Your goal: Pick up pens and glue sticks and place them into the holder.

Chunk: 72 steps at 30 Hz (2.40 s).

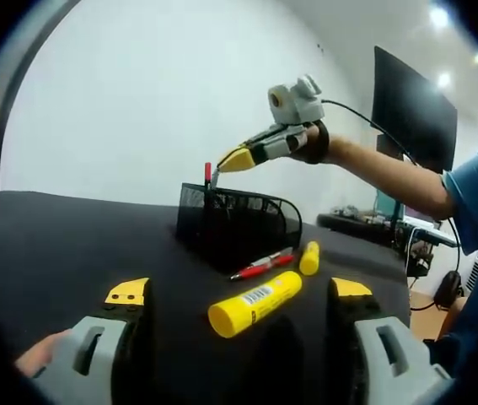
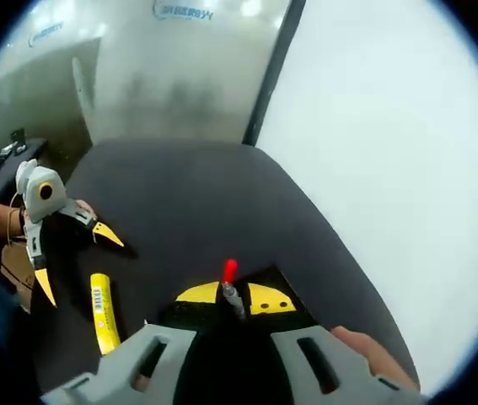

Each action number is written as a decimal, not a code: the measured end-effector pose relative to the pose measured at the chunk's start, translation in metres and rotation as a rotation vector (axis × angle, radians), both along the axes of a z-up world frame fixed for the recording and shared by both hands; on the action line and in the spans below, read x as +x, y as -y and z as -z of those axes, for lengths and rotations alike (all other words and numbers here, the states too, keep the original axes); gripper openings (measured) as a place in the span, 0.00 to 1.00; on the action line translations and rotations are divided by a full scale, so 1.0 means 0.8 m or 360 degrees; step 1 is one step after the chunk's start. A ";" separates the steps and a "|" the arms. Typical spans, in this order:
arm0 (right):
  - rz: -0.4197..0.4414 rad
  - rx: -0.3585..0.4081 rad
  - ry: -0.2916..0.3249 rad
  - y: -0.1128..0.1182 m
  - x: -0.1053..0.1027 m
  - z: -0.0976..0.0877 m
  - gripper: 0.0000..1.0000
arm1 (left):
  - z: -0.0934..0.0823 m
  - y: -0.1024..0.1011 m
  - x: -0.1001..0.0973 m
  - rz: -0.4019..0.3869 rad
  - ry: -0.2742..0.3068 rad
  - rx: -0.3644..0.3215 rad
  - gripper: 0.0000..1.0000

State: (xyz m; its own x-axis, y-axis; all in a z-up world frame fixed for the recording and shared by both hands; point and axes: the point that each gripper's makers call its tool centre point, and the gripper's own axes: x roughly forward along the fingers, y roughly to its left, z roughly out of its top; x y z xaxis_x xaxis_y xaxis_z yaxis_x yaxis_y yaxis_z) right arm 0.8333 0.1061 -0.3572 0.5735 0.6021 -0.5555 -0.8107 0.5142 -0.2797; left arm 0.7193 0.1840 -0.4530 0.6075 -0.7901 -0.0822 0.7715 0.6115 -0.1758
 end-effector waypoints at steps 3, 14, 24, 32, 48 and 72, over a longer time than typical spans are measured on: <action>0.0000 0.0027 0.0029 0.002 -0.004 -0.010 0.10 | 0.000 0.000 0.000 0.0002 0.0002 0.0004 0.83; -0.0071 0.0032 0.0106 -0.006 -0.035 -0.041 0.15 | 0.001 0.000 -0.001 0.0004 -0.0002 0.0008 0.83; -0.0240 -0.0017 0.0143 -0.035 -0.078 -0.058 0.17 | -0.001 0.001 -0.003 0.0014 0.0007 0.0004 0.84; -0.0347 -0.0073 0.0112 -0.046 -0.110 -0.039 0.17 | -0.001 0.001 -0.003 0.0024 -0.0002 -0.0004 0.83; -0.0042 0.0349 0.0110 0.030 -0.207 0.037 0.17 | -0.007 -0.003 -0.005 0.0041 -0.0089 -0.0109 0.70; 0.0351 0.0814 0.0301 0.094 -0.222 0.062 0.15 | 0.004 -0.026 -0.004 0.0116 -0.0808 -0.0222 0.33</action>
